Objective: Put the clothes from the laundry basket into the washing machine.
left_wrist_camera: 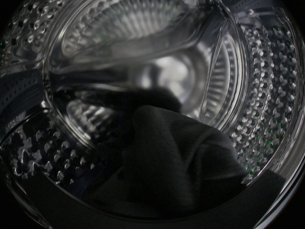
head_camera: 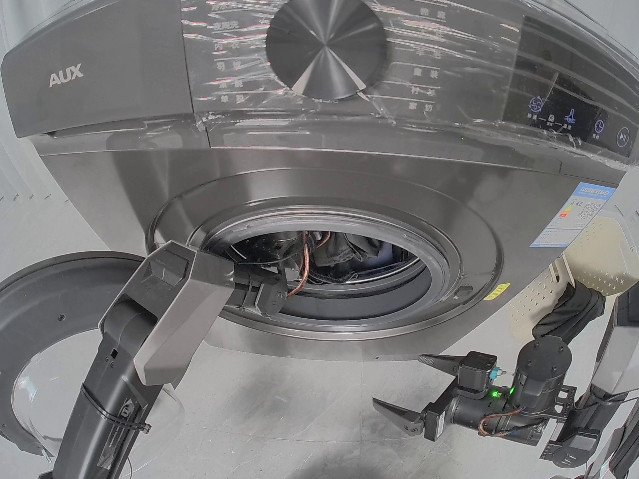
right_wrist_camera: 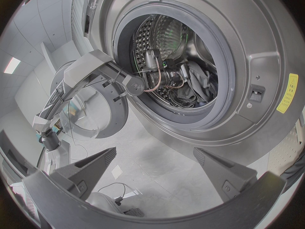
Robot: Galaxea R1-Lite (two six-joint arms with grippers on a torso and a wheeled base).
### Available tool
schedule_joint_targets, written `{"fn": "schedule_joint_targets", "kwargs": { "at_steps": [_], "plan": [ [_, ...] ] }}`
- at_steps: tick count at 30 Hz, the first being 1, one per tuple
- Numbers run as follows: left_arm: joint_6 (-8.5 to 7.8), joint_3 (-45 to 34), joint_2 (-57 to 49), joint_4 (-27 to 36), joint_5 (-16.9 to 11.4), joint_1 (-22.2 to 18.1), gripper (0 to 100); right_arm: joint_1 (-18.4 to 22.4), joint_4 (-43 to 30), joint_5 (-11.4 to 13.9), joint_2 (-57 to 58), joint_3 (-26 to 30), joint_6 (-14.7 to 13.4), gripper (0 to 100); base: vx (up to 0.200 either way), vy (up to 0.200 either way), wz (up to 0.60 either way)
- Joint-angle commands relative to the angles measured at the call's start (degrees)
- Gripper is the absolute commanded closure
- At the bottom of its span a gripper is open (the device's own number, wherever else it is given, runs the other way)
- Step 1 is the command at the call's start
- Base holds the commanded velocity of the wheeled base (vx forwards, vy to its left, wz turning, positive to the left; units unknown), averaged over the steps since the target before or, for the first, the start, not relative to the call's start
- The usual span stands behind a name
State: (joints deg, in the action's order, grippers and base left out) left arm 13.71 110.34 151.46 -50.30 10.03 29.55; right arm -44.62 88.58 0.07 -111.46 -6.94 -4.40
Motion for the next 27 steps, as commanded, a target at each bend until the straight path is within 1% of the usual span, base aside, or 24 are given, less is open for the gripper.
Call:
{"fn": "schedule_joint_targets", "kwargs": {
  "at_steps": [1, 2, 3, 4, 5, 6, 8, 13, 16, 17, 18, 19, 23, 24, 26, 27],
  "plan": [
    [-0.53, -8.5, -4.1, 0.9, -0.3, 1.5, 0, 0.3, 0.0, 0.2, -0.1, 0.1, 0.0, 0, 0.0, 0.0, 0.0],
    [-0.53, -12.3, -6.3, 1.5, -1.2, 1.8, 0, 0.3, 0.0, 0.2, -0.1, 0.1, 0.0, 0, 0.0, 0.0, 0.0],
    [-0.62, -13.2, -6.9, 1.9, -1.2, 1.9, 0, 0.3, 0.0, 0.2, -0.1, 0.1, 0.0, 0, 0.0, 0.0, 0.0],
    [-0.71, -17.1, -9.2, 3.7, -3.1, 2.4, 0, 0.1, 0.0, 0.2, -0.1, 0.0, 0.0, 0, 0.0, 0.0, 0.0],
    [-0.71, -18.1, -9.9, 4.4, -3.9, 2.4, 0, 0.1, 0.0, 0.2, -0.1, 0.0, 0.0, 0, 0.0, 0.0, 0.0],
    [-0.71, -21.0, -11.7, 6.4, -6.5, 3.0, 0, 0.0, 0.0, 0.2, -0.1, 0.0, 0.0, 0, 0.0, 0.0, 0.0],
    [-0.79, -22.3, -11.9, 7.0, -7.8, 3.1, 0, 0.0, 0.0, 0.2, -0.4, -0.1, 0.0, 0, 0.0, 0.0, 0.0],
    [-1.32, -22.0, -9.8, 8.6, -8.2, 2.4, 0, -0.1, 0.0, 0.2, -0.6, -0.4, -0.1, 0, 0.0, 0.0, 0.0],
    [-3.69, -22.0, -7.8, 9.9, -8.2, 1.9, 0, -0.1, 0.0, 0.1, -0.6, -0.5, -0.1, 0, 0.0, 0.0, 0.0],
    [-3.69, -22.0, -7.8, 9.9, -8.2, 1.9, 0, -0.1, 0.0, 0.1, -0.6, -0.5, -0.1, 0, 0.0, 0.0, 0.0],
    [-4.05, -20.8, -6.4, 10.3, -8.2, 1.4, 0, -0.2, 0.0, 0.1, -0.7, -0.5, -0.1, 0, 0.0, 0.0, 0.0],
    [-4.05, -19.9, -6.0, 10.6, -8.2, 1.4, 100, -0.2, 0.0, 0.1, -0.7, -0.5, -0.1, 0, 0.0, 0.0, 0.0],
    [-3.87, -14.8, -4.0, 11.3, -7.5, 0.9, 100, -0.2, 0.0, 0.1, -0.7, -1.0, -0.2, 0, 0.0, 0.0, 0.0],
    [-3.61, -11.6, -2.9, 11.3, -7.1, 0.6, 100, -0.2, 0.0, 0.1, -0.7, -1.0, -0.2, 0, 0.0, 0.0, 0.0],
    [-3.52, -7.7, -1.5, 11.4, -6.0, 0.5, 100, -0.1, 0.0, 0.1, -0.7, -1.0, -0.2, 0, 0.0, 0.0, 0.0],
    [-3.52, -5.2, -0.7, 11.2, -4.9, 0.2, 100, -0.1, 0.0, 0.1, -0.7, -1.0, -0.2, 0, 0.0, 0.0, 0.0]
  ]
}}
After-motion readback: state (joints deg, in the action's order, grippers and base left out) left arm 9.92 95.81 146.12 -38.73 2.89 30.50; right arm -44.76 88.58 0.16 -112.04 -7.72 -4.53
